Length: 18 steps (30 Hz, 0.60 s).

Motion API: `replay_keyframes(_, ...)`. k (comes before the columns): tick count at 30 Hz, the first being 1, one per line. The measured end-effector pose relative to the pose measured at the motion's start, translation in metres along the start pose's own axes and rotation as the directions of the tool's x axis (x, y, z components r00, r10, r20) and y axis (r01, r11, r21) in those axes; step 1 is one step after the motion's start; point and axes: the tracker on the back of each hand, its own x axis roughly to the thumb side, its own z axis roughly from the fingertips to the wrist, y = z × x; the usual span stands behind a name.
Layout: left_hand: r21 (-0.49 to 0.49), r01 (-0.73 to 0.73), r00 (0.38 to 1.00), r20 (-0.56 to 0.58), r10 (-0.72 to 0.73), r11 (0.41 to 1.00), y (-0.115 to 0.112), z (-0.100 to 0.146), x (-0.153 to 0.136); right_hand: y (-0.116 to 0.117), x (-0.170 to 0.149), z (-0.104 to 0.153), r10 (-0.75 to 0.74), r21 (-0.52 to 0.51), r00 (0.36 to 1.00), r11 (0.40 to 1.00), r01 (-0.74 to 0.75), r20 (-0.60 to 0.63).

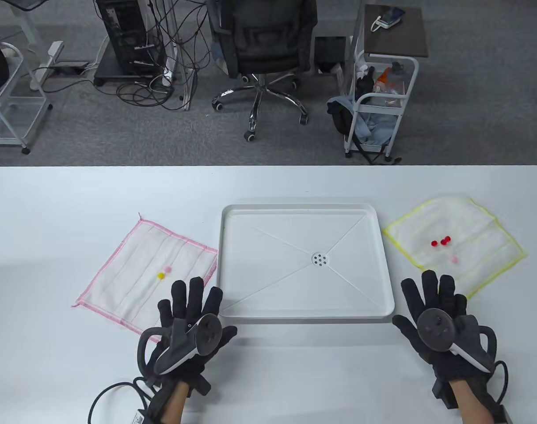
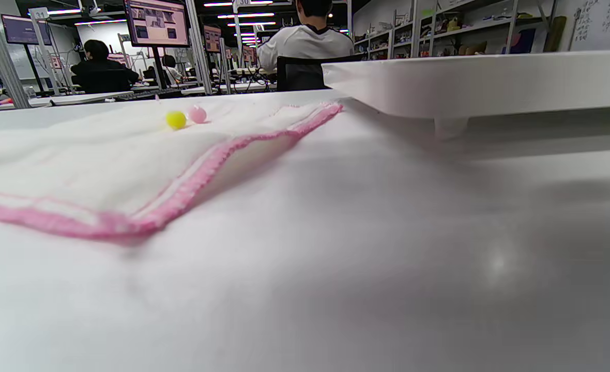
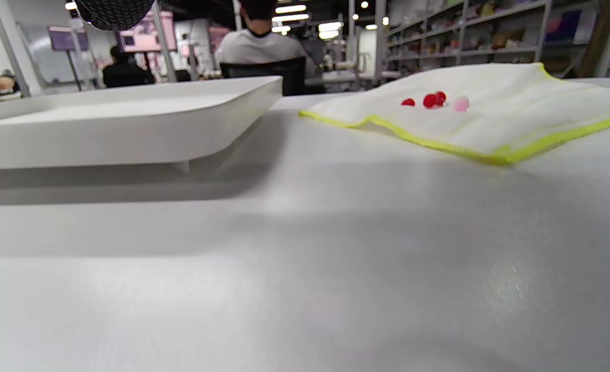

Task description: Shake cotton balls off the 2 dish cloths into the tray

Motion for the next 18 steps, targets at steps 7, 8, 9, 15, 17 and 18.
replay_keyframes(7,0.038,0.017,1.000,0.012,-0.017,0.999,-0.002,0.006,0.002,0.010,-0.006,0.002,0.021,0.031,1.000,0.999,-0.021,-0.011)
replay_keyframes(8,0.044,0.016,1.000,0.018,-0.017,0.999,-0.002,0.007,0.003,0.010,-0.006,0.002,0.026,0.031,1.000,0.999,-0.025,-0.009)
replay_keyframes(9,0.046,0.016,1.000,0.024,-0.017,0.999,-0.002,0.007,0.004,0.011,-0.006,0.002,0.031,0.029,0.999,0.999,-0.031,-0.007)
replay_keyframes(15,0.022,0.027,0.999,0.021,-0.027,0.999,-0.004,0.007,0.003,0.016,-0.003,0.001,0.059,0.044,0.998,0.997,-0.060,0.010)
replay_keyframes(17,0.016,0.032,0.999,0.021,-0.033,0.999,-0.005,0.007,0.003,0.016,-0.003,0.001,0.062,0.047,0.998,0.997,-0.062,0.010)
replay_keyframes(18,0.013,0.034,0.999,0.021,-0.034,0.999,-0.006,0.007,0.003,0.016,-0.003,0.001,0.064,0.048,0.998,0.997,-0.065,0.008)
